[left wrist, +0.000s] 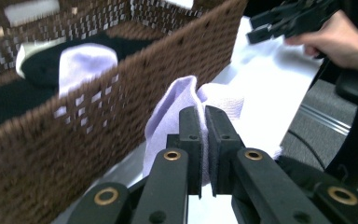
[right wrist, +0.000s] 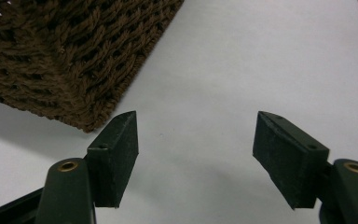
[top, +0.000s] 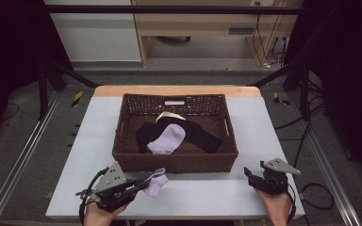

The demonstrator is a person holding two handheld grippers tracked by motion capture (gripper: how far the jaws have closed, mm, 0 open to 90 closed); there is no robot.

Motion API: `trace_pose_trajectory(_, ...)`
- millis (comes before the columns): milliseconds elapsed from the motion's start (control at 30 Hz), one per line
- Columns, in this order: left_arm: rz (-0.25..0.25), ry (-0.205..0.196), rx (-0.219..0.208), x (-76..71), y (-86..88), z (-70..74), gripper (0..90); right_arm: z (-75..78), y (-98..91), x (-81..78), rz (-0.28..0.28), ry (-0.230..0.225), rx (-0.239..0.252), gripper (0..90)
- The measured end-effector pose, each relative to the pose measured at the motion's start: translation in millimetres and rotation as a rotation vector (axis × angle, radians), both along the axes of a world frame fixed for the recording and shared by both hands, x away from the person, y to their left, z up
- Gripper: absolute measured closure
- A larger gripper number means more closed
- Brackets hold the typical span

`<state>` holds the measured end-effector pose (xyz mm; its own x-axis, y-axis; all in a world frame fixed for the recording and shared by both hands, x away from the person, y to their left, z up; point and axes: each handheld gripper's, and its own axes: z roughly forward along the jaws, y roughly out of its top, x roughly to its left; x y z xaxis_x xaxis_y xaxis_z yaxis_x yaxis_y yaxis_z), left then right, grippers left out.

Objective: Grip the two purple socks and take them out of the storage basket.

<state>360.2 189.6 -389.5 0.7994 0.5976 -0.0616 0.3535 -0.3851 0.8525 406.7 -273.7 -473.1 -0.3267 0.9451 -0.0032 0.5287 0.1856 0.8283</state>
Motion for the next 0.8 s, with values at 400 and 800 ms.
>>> trace_pose_trajectory(400,0.017,0.081,0.097,14.5,-11.2,-40.9,84.3,-3.3,-0.4,1.0,-0.003,0.013,-0.008,31.2)
trace_pose_trajectory(800,0.044,0.071,0.085,14.3,-9.8,-35.3,63.4,-3.7,0.8,1.0,0.001,0.017,-0.014,30.9)
